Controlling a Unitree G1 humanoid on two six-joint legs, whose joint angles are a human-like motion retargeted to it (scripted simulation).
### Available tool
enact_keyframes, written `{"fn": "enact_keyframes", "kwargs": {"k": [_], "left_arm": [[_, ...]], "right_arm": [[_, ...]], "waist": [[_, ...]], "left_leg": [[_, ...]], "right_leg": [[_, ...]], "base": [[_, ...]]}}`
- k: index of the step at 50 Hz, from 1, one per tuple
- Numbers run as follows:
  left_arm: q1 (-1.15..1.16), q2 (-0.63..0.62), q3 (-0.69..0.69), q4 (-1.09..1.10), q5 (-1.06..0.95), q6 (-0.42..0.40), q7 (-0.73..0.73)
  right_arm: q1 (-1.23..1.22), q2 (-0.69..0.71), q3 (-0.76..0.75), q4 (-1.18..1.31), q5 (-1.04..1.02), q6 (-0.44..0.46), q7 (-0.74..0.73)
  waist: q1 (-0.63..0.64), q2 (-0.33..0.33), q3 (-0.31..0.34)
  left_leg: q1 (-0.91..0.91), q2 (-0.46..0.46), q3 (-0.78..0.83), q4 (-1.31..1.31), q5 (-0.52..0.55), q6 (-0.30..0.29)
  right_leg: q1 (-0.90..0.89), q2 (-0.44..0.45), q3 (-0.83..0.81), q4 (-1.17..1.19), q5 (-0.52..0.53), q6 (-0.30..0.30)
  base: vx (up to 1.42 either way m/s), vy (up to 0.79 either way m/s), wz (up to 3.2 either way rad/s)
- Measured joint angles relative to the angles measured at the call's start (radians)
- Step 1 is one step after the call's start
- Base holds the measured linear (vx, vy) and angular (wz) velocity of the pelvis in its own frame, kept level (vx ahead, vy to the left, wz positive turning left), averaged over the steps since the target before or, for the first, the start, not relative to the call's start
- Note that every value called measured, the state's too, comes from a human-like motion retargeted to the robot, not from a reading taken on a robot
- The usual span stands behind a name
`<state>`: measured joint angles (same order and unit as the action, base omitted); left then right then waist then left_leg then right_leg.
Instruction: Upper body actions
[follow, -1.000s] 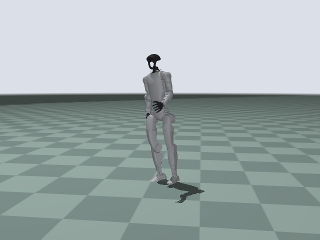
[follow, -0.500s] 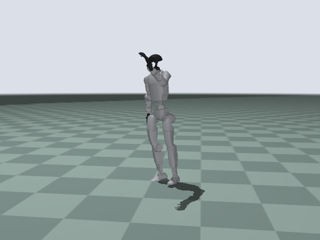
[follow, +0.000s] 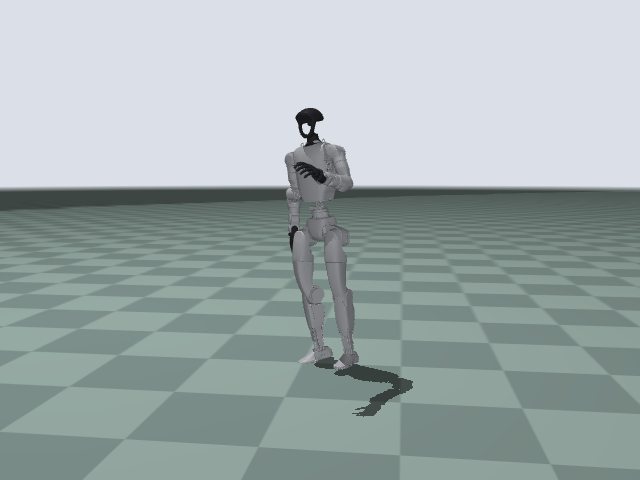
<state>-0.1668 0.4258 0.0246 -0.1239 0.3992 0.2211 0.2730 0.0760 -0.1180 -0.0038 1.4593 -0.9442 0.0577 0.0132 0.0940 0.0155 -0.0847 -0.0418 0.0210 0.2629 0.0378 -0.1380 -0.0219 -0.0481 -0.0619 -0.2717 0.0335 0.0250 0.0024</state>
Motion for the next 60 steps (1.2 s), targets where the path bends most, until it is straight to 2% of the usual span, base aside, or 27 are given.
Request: {"fn": "enact_keyframes", "kwargs": {"k": [4, 5, 7, 11, 15, 18, 20, 23, 25, 27, 31, 33, 37, 41, 45, 53, 56, 60], "left_arm": [[-0.018, 0.017, 0.112, -0.096, -0.069, -0.182, 0.415], [-0.026, 0.014, 0.147, -0.100, -0.090, -0.222, 0.490], [-0.054, -0.008, 0.218, -0.060, -0.126, -0.235, 0.541], [-0.159, -0.035, 0.337, 0.203, -0.270, -0.148, 0.441], [-0.288, -0.005, 0.315, 0.519, -0.549, -0.052, 0.270], [-0.307, 0.013, 0.266, 0.458, -0.552, -0.069, 0.246], [-0.320, 0.029, 0.230, 0.369, -0.426, -0.095, 0.301], [-0.341, 0.052, 0.149, 0.213, -0.264, -0.091, 0.322], [-0.368, 0.053, 0.060, 0.110, -0.231, -0.119, 0.235], [-0.407, 0.047, -0.052, 0.042, -0.278, -0.128, 0.099], [-0.488, 0.002, -0.242, 0.041, -0.321, -0.050, -0.190], [-0.527, -0.022, -0.292, 0.116, -0.286, -0.020, -0.270], [-0.556, -0.072, -0.337, 0.246, -0.210, 0.023, -0.253], [-0.495, -0.090, -0.289, 0.140, -0.206, 0.011, -0.187], [-0.389, -0.056, -0.176, -0.034, -0.148, -0.039, -0.095], [-0.237, -0.010, 0.097, -0.209, -0.133, -0.038, 0.037], [-0.263, 0.004, 0.165, -0.160, -0.108, -0.049, 0.091], [-0.355, 0.032, 0.195, 0.057, -0.105, -0.060, 0.148]], "right_arm": [[-0.006, 0.005, 0.001, -0.002, -0.004, 0.024, 0.010], [-0.006, 0.006, 0.000, -0.004, -0.006, 0.028, 0.011], [-0.003, 0.007, 0.004, -0.006, -0.010, 0.027, 0.005], [0.008, 0.003, 0.008, 0.003, 0.000, 0.021, -0.005], [0.000, -0.003, 0.003, 0.015, 0.021, 0.006, 0.013], [-0.005, -0.006, 0.000, 0.003, 0.007, -0.002, 0.034], [-0.004, -0.007, 0.009, 0.000, 0.000, -0.003, 0.026], [-0.009, -0.006, 0.027, 0.012, 0.007, -0.005, 0.004], [-0.011, -0.004, 0.028, 0.012, 0.002, -0.002, 0.003], [-0.010, -0.003, 0.028, 0.007, -0.007, 0.003, 0.005], [-0.010, -0.004, 0.032, 0.009, -0.009, 0.005, 0.005], [-0.012, -0.002, 0.030, 0.015, -0.004, 0.008, 0.007], [-0.024, 0.004, 0.022, 0.024, 0.000, 0.011, 0.012], [-0.027, 0.006, 0.011, 0.007, -0.027, 0.009, 0.020], [-0.019, 0.001, 0.002, 0.014, -0.015, 0.005, -0.002], [-0.009, -0.004, 0.008, 0.023, 0.001, 0.024, -0.007], [-0.008, -0.005, 0.012, 0.022, -0.001, 0.022, -0.010], [-0.009, 0.000, 0.008, 0.021, -0.006, 0.023, 0.001]], "waist": [[-0.015, 0.004, -0.008], [-0.020, 0.006, -0.009], [-0.024, 0.008, -0.015], [-0.016, 0.013, -0.031], [-0.004, 0.009, -0.029], [-0.008, 0.014, -0.021], [-0.016, 0.016, -0.021], [-0.028, 0.014, -0.022], [-0.033, 0.014, -0.023], [-0.040, 0.016, -0.027], [-0.051, 0.020, -0.040], [-0.057, 0.021, -0.047], [-0.060, 0.019, -0.049], [-0.058, 0.017, -0.030], [-0.030, 0.018, -0.021], [0.009, 0.019, -0.009], [0.005, 0.019, -0.013], [-0.013, 0.014, -0.025]], "left_leg": [[-0.003, -0.001, -0.004, -0.001, 0.000, 0.001], [-0.003, -0.002, -0.004, -0.001, 0.000, 0.001], [-0.001, -0.002, -0.001, -0.002, -0.001, 0.001], [0.006, -0.004, 0.012, -0.002, -0.003, 0.001], [0.014, -0.005, 0.021, -0.001, -0.004, 0.001], [0.020, 0.001, 0.026, -0.002, -0.004, 0.002], [0.021, 0.002, 0.033, -0.002, -0.006, 0.002], [0.021, 0.001, 0.043, -0.003, -0.006, 0.001], [0.020, 0.002, 0.046, -0.003, -0.006, 0.001], [0.019, 0.003, 0.048, -0.002, -0.006, 0.001], [0.015, 0.006, 0.055, 0.000, -0.007, 0.000], [0.011, 0.007, 0.057, 0.002, -0.008, 0.000], [0.008, 0.008, 0.059, 0.007, -0.008, -0.001], [0.014, 0.001, 0.061, 0.005, -0.008, 0.000], [0.021, -0.002, 0.075, -0.005, -0.007, 0.001], [0.033, -0.003, 0.098, -0.016, -0.008, 0.001], [0.031, -0.003, 0.094, -0.015, -0.007, 0.001], [0.026, -0.007, 0.079, -0.010, -0.006, 0.004]], "right_leg": [[-0.003, 0.002, -0.004, -0.002, 0.001, -0.003], [-0.002, 0.003, -0.005, -0.003, 0.001, -0.003], [-0.001, 0.005, -0.002, -0.004, 0.001, -0.005], [0.003, 0.007, 0.010, -0.005, 0.000, -0.008], [0.016, 0.007, 0.019, -0.006, -0.004, -0.007], [0.015, 0.009, 0.024, -0.002, -0.003, -0.004], [0.011, 0.011, 0.032, -0.001, 0.000, -0.005], [0.010, 0.013, 0.041, -0.005, 0.002, -0.009], [0.007, 0.014, 0.044, -0.005, 0.003, -0.008], [0.004, 0.013, 0.046, -0.004, 0.005, -0.007], [0.002, 0.017, 0.053, -0.007, 0.007, -0.008], [0.001, 0.018, 0.056, -0.010, 0.009, -0.008], [-0.001, 0.011, 0.059, -0.008, 0.009, -0.003], [0.000, 0.007, 0.061, -0.007, 0.011, -0.004], [-0.004, 0.007, 0.075, -0.005, 0.011, -0.004], [-0.017, 0.009, 0.098, -0.003, 0.021, -0.004], [-0.013, 0.008, 0.094, -0.003, 0.018, -0.003], [-0.001, 0.006, 0.079, -0.008, 0.013, -0.004]], "base": [[0.00, 0.00, 0.00], [0.00, 0.00, 0.00], [0.06, -0.02, -0.07], [0.06, -0.03, -0.16], [0.00, -0.09, -0.11], [0.04, 0.02, -0.08], [0.04, -0.01, -0.19], [0.00, -0.01, -0.06], [0.00, 0.00, 0.00], [0.00, 0.00, 0.00], [0.00, 0.00, 0.00], [0.00, 0.00, 0.00], [0.00, 0.00, 0.00], [0.00, 0.00, 0.00], [0.01, 0.01, -0.10], [0.01, 0.01, -0.08], [0.00, 0.00, 0.00], [0.00, -0.03, 0.15]]}}
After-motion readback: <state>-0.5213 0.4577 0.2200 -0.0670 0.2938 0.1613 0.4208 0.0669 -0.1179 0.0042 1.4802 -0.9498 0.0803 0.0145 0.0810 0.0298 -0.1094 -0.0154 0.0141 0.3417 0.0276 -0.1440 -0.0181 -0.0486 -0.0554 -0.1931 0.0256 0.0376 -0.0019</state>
